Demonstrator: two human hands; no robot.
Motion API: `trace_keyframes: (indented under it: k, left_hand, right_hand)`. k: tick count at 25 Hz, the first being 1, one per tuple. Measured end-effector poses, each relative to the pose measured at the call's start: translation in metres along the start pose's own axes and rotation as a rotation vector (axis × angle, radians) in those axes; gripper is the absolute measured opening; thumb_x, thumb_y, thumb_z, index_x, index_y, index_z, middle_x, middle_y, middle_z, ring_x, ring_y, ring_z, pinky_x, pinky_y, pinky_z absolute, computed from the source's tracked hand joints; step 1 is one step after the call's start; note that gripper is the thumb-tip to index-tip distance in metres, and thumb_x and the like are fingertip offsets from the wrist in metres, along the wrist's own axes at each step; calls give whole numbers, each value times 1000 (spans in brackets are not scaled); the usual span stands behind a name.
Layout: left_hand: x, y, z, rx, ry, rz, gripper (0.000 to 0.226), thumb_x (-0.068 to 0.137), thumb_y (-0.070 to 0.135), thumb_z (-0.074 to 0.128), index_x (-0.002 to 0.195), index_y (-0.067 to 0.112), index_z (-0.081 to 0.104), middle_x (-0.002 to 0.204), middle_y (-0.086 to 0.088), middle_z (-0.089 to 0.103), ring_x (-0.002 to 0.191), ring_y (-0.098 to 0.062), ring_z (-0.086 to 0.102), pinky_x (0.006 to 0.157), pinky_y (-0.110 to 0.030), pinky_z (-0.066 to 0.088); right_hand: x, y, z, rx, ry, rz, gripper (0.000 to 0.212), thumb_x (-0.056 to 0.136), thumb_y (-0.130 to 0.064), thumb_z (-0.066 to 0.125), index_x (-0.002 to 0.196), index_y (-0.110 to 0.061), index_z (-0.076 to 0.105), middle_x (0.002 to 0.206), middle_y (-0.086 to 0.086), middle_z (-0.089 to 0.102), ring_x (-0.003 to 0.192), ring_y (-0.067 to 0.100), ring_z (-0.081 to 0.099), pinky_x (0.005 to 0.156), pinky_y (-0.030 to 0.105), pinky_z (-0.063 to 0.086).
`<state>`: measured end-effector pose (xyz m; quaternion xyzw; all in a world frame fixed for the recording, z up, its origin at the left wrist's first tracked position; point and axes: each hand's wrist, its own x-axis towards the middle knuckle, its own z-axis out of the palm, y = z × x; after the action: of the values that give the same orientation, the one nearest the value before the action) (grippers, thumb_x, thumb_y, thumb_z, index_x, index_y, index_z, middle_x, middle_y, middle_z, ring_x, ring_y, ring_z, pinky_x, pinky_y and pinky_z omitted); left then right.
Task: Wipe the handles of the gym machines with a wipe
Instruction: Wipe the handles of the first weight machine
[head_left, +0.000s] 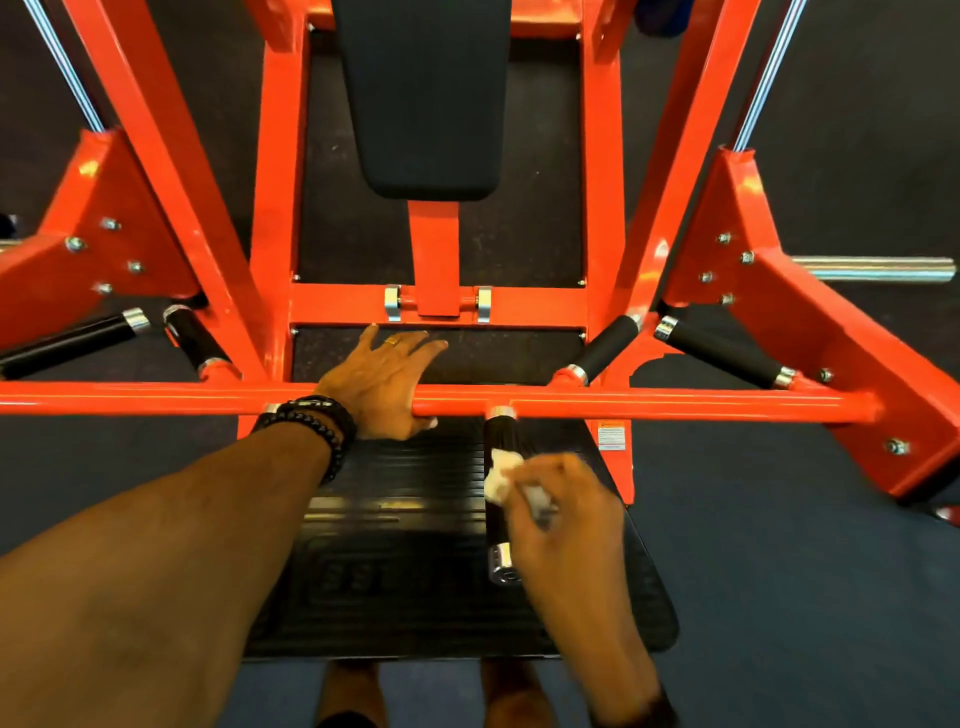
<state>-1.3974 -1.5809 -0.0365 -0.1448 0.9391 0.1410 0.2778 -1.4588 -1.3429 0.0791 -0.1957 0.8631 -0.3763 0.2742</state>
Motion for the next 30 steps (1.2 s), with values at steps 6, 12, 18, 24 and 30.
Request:
trace_keyframes:
  k: [6, 12, 18, 24, 30]
  left_hand:
    - [-1, 0, -1, -59, -45, -16, 93, 82, 57, 65, 155, 20, 21, 160, -6, 30, 148, -23, 26, 123, -50, 12]
    - [-2, 1, -5, -55, -52, -9, 92, 81, 56, 65, 154, 18, 24, 158, -6, 33, 146, -23, 30, 123, -50, 14]
    - [-3, 3, -7, -48, -38, -16, 92, 80, 54, 66, 154, 17, 25, 157, -6, 34, 144, -23, 32, 122, -50, 15]
    - [-4, 2, -7, -82, -37, -5, 92, 80, 53, 68, 154, 16, 25, 156, -6, 35, 144, -23, 32, 123, -50, 13]
    - [-5, 4, -8, -66, -24, -6, 92, 81, 53, 67, 154, 15, 25, 155, -6, 36, 144, -24, 33, 123, -49, 14]
  right_hand:
    - [23, -1, 6, -40, -44, -28, 11, 81, -6, 77, 84, -15, 74, 95, -5, 64, 88, 7, 62, 81, 32, 57]
    - [0, -3, -1, -78, -62, -22, 14, 79, -7, 79, 88, -16, 75, 97, -4, 64, 90, 10, 63, 83, 29, 58]
    - [29, -1, 9, -60, 7, -14, 11, 78, -4, 77, 79, -15, 75, 89, -2, 67, 78, 4, 60, 75, 13, 49]
    - [-15, -7, -9, -114, 8, 10, 9, 79, -7, 79, 84, -13, 75, 86, -3, 65, 76, 6, 62, 70, 2, 43]
    - [36, -1, 7, 29, 29, 127, 10, 84, -20, 77, 75, -22, 74, 67, -16, 66, 67, -5, 61, 59, 4, 39]
